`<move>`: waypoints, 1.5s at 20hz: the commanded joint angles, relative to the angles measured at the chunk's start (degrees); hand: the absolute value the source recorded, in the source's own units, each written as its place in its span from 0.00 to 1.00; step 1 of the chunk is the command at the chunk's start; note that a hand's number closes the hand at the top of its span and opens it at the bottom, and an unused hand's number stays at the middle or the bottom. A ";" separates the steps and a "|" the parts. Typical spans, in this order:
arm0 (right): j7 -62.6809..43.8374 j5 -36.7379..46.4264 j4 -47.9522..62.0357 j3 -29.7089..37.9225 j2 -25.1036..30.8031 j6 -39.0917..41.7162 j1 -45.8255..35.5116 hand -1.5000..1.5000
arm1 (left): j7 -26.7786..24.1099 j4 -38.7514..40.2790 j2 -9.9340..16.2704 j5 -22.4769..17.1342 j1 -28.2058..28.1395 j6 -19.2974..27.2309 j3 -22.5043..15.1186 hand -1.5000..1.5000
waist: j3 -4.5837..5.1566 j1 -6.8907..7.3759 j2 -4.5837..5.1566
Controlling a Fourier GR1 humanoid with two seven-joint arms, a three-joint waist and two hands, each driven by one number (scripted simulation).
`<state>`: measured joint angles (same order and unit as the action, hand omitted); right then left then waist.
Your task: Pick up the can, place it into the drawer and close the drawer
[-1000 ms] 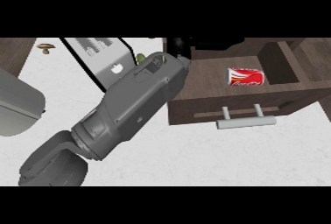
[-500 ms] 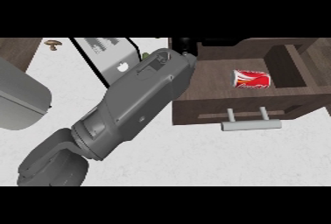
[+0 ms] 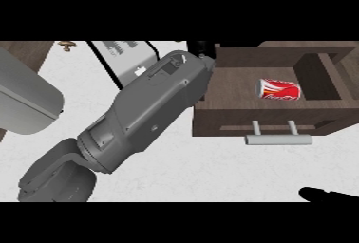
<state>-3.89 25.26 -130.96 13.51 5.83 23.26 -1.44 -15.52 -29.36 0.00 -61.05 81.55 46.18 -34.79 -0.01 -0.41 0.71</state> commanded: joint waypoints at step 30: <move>11.15 44.97 80.40 -12.68 1.67 -39.07 -37.51 0.00 | 14.80 -22.04 17.28 10.17 -13.20 2.33 -0.39 0.00 | -0.04 2.81 -0.43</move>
<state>6.28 68.36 -60.52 -0.60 7.49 -10.13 -36.12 -2.10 -48.28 15.39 -52.25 70.89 48.19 -34.83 0.19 2.53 -0.03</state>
